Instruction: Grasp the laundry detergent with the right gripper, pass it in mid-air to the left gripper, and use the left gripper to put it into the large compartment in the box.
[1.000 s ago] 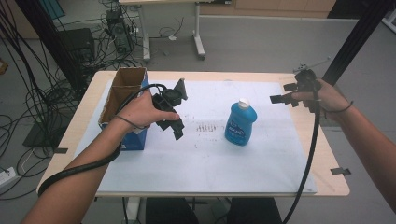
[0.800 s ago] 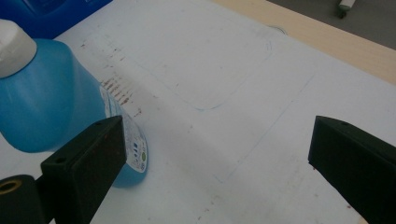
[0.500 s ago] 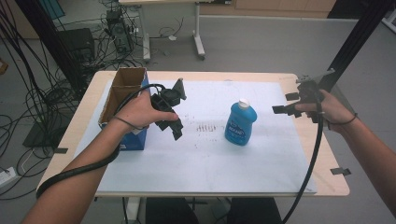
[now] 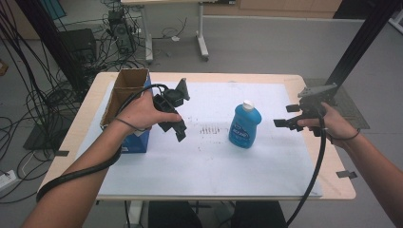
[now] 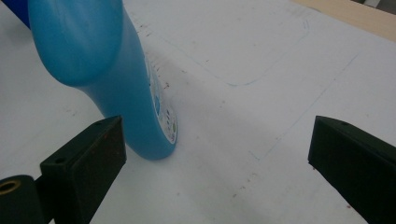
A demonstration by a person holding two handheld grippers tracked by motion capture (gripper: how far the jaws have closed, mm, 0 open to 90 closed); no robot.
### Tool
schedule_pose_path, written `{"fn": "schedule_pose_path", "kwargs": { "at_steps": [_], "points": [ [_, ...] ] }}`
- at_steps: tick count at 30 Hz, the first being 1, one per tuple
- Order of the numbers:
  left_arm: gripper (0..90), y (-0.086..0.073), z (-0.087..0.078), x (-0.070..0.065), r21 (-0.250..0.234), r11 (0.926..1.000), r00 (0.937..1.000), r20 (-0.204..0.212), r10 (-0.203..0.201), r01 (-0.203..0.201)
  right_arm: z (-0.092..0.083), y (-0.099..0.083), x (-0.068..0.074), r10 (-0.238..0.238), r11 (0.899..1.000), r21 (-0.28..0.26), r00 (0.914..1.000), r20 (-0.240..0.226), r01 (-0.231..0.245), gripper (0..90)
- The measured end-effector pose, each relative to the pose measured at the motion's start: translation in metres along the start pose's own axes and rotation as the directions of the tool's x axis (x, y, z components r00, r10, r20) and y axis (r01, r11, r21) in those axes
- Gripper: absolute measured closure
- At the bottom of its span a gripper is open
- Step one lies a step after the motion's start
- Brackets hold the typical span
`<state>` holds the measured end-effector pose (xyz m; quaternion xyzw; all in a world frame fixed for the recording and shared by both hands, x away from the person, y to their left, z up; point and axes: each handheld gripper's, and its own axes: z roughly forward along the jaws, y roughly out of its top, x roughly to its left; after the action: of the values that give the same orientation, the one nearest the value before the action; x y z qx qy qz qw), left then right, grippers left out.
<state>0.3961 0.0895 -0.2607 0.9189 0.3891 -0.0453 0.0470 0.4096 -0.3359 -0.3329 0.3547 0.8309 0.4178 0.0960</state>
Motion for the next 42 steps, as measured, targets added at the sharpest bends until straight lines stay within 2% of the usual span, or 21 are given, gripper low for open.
{"fn": "schedule_pose_path", "kwargs": {
  "at_steps": [6,17,42],
  "points": [
    [9.2,-0.002,-0.001,0.0,0.0,1.0,1.0,-0.002,-0.002,0.002,0.003,-0.007,0.006,-0.015,1.0,-0.003,0.9999,-0.003,0.015,4.0],
    [9.2,-0.002,-0.002,-0.001,-0.007,1.0,1.0,-0.001,-0.003,0.003,0.012,-0.021,0.016,-0.011,1.0,-0.018,0.9996,-0.026,0.01,3.9],
    [9.2,-0.004,0.0,-0.002,-0.002,1.0,1.0,-0.003,-0.002,0.002,0.036,-0.045,0.03,-0.024,0.998,-0.064,0.9974,-0.068,0.02,3.3]
  ]
}}
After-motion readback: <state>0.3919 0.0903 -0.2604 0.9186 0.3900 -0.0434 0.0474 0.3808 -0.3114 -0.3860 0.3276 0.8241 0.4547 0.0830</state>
